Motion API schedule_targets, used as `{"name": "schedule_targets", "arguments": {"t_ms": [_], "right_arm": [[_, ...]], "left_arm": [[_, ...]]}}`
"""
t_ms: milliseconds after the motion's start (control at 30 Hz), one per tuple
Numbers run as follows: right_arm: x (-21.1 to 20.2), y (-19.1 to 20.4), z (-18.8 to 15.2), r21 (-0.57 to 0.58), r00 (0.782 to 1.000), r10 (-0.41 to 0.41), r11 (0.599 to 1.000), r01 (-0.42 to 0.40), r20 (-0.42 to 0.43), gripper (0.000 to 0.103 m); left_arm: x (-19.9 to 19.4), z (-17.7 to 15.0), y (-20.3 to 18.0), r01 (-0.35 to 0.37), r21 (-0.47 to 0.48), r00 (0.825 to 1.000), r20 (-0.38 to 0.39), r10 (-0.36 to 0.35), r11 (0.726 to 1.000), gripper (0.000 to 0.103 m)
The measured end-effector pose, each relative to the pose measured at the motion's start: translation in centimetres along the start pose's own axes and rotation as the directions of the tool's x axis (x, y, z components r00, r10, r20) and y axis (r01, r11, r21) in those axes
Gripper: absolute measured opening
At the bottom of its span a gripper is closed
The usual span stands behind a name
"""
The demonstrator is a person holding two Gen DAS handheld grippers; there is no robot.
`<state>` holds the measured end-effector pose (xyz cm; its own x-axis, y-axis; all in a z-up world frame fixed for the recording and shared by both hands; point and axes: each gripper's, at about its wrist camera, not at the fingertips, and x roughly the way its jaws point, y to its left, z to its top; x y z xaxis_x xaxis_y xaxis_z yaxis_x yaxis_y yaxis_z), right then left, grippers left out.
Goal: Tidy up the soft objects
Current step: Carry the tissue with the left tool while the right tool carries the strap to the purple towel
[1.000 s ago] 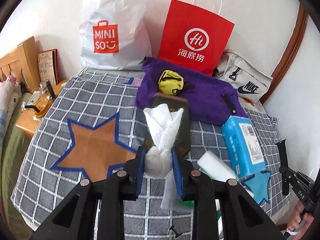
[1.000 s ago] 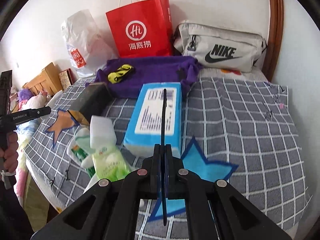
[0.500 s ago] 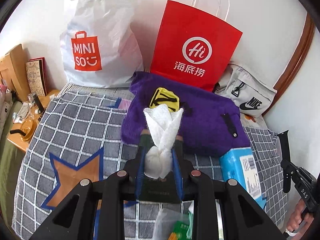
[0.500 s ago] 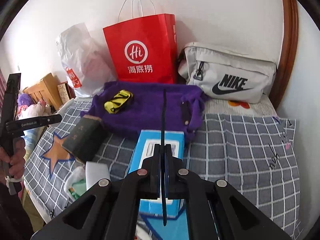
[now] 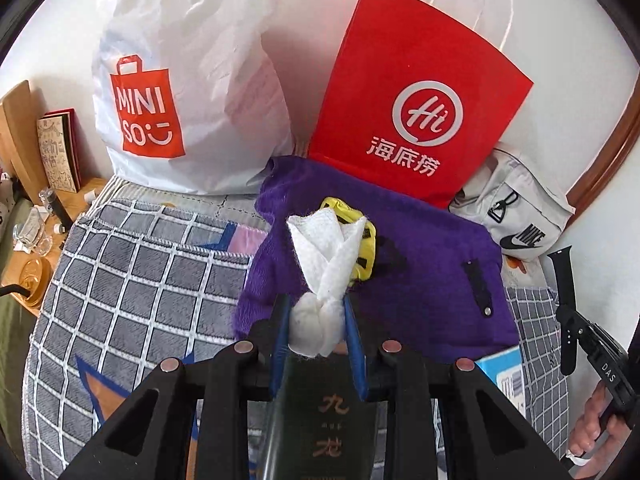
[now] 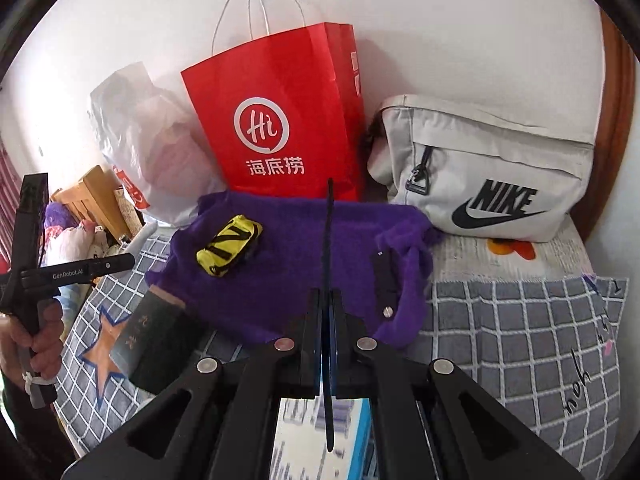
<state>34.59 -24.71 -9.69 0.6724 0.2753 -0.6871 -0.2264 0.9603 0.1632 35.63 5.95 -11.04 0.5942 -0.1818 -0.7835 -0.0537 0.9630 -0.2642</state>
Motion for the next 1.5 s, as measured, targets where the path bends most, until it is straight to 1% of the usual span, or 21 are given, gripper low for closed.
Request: {"name": "schedule_targets", "arguments": {"t_ms": [133,267,367,500,633,700,800,1000,1100,1233,1300,1400,1433,1467,1500], "right_arm": [[2.0,0.1,1.9,0.001,1.000,0.007,1.000,-0.007,-0.003,0.003],[4.1,0.3,3.4,-0.022,1.000,0.006,1.000,-0.006,-0.009,0.003],[5.4,0.1,3.8,-0.044,1.000,-0.006,0.999,0.005,-0.020,0.003],[7.8,-1.0,3.5,-0.058,0.998,-0.013,0.998,0.009,-0.065,0.003],[9.9,-2.2,3.1,-0.038,0.993,0.000,0.999,-0.005,-0.117,0.003],[11.1,-2.7,2.6,-0.028,0.988,0.020,0.999,-0.024,-0.152,0.003],[12.3,-2.9,2.1,-0.039,0.980,0.011,0.999,-0.019,-0.200,0.003],[13.9,-3.4,1.0,-0.025,0.961,0.028,0.999,-0.036,-0.275,0.003],[14.3,-3.4,0.7,-0.035,0.956,0.014,0.999,-0.026,-0.293,0.004],[14.2,-3.0,0.6,-0.055,0.956,0.012,0.998,-0.030,-0.295,0.005],[13.9,-3.0,0.6,-0.064,0.959,0.000,0.998,-0.019,-0.283,0.005],[13.8,-3.2,0.6,-0.059,0.958,0.002,0.998,-0.019,-0.285,0.005],[13.7,-3.2,0.6,-0.058,0.959,0.001,0.998,-0.018,-0.283,0.006],[13.5,-3.2,0.6,-0.056,0.960,0.002,0.998,-0.018,-0.280,0.010],[13.2,-3.1,0.7,-0.058,0.962,0.001,0.998,-0.018,-0.274,0.017]], "left_arm": [[1.7,1.3,0.1,-0.004,-0.016,1.000,-0.014,0.003,1.000,0.025],[3.0,2.3,0.0,-0.009,-0.006,1.000,-0.021,0.009,1.000,0.025],[4.4,2.5,0.0,-0.021,0.002,0.999,-0.039,0.021,1.000,0.025],[6.1,2.6,0.4,-0.032,0.000,0.998,-0.062,0.032,0.999,0.025],[7.1,2.5,0.3,-0.053,0.032,0.996,-0.076,0.055,0.998,0.025],[7.6,2.3,0.4,-0.038,0.030,0.995,-0.092,0.041,0.999,0.025],[8.4,2.1,0.6,-0.012,0.009,0.992,-0.123,0.013,1.000,0.025],[9.4,1.6,0.4,-0.012,0.004,0.989,-0.146,0.013,1.000,0.025],[9.8,1.5,0.2,-0.014,0.012,0.988,-0.155,0.016,1.000,0.025],[10.1,1.4,-0.1,-0.012,0.018,0.986,-0.164,0.015,1.000,0.026],[10.2,1.3,-0.1,-0.014,0.019,0.985,-0.170,0.017,1.000,0.027],[10.1,1.4,-0.1,-0.015,0.010,0.984,-0.177,0.017,1.000,0.029],[9.9,1.4,0.2,-0.014,0.006,0.984,-0.178,0.015,1.000,0.032],[9.7,1.3,0.3,-0.013,0.003,0.984,-0.178,0.014,1.000,0.036],[9.4,1.3,0.5,-0.014,0.000,0.984,-0.179,0.014,1.000,0.048]]}}
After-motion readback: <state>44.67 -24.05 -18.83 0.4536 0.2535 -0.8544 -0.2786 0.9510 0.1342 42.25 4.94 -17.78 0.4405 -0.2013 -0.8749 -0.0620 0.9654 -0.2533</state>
